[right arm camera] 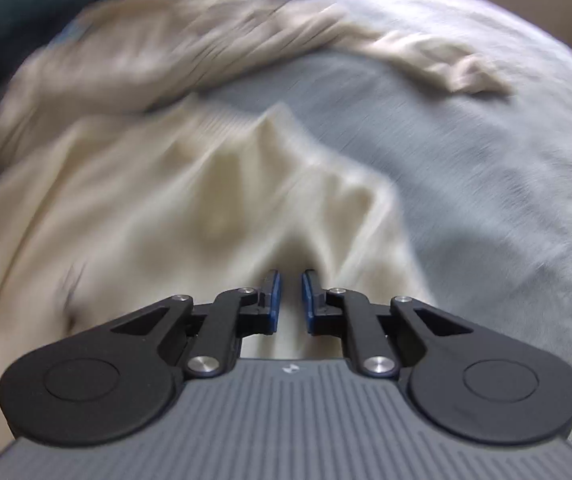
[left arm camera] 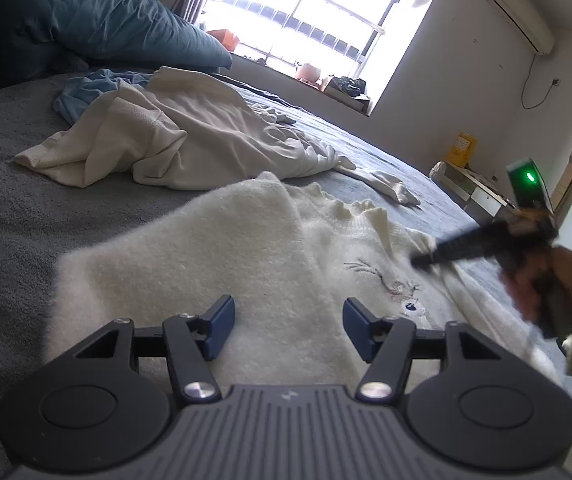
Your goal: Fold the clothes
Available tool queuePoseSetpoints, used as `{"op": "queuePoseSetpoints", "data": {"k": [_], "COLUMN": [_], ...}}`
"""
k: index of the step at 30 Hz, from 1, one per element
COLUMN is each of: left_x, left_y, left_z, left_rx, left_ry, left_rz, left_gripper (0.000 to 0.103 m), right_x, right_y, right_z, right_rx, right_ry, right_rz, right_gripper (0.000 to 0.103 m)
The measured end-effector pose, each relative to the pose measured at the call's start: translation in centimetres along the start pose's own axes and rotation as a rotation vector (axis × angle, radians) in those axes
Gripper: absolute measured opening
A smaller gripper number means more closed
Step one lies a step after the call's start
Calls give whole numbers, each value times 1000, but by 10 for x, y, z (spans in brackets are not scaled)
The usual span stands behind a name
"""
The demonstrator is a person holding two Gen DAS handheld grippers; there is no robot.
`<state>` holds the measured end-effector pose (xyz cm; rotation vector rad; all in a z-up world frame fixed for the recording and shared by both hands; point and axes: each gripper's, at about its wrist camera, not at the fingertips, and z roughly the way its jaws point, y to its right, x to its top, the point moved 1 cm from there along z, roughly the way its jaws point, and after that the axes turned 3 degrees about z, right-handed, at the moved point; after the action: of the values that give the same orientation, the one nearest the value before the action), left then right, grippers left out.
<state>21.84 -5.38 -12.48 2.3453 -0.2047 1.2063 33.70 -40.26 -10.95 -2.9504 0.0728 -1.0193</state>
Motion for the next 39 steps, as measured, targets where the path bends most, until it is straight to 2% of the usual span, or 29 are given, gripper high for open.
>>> {"op": "queuePoseSetpoints", "data": {"k": [4, 9, 13, 14, 17, 20, 23, 25, 28, 30, 32, 35, 39], "left_x": [0, 2, 6, 7, 9, 6, -3, -11, -17, -18, -20, -21, -21], "left_y": [4, 8, 17, 21, 35, 54, 78, 91, 99, 98, 99, 95, 89], "left_z": [-1, -3, -11, -15, -30, -42, -45, -47, -47, -45, -44, -40, -37], "left_rx": [-4, -5, -4, -7, -32, -47, 1, 27, 12, 12, 39, 59, 78], "left_ry": [3, 9, 16, 23, 34, 21, -20, -23, -48, -71, -78, -104, -133], "left_rz": [19, 38, 81, 99, 140, 177, 257, 317, 336, 309, 295, 270, 239], "left_gripper": [69, 74, 75, 77, 89, 98, 100, 101, 103, 103, 103, 103, 103], "right_x": [8, -18, -78, -96, -161, -215, -258, -271, -271, -265, -262, -259, -254], "right_y": [10, 26, 28, 29, 31, 22, 9, -2, -24, -36, -45, -53, -53], "right_z": [-36, -139, -239, -261, -303, -309, -304, -295, -289, -289, -292, -296, -287], "right_rx": [-82, 11, 63, 78, 108, 91, 58, 49, -20, -54, -65, -68, -67], "right_ry": [159, 260, 324, 336, 330, 321, 327, 328, 330, 345, 377, 421, 395], "right_rz": [76, 127, 140, 150, 226, 290, 341, 365, 322, 294, 283, 294, 365], "right_gripper": [11, 12, 14, 17, 29, 33, 44, 50, 66, 85, 87, 96, 101]}}
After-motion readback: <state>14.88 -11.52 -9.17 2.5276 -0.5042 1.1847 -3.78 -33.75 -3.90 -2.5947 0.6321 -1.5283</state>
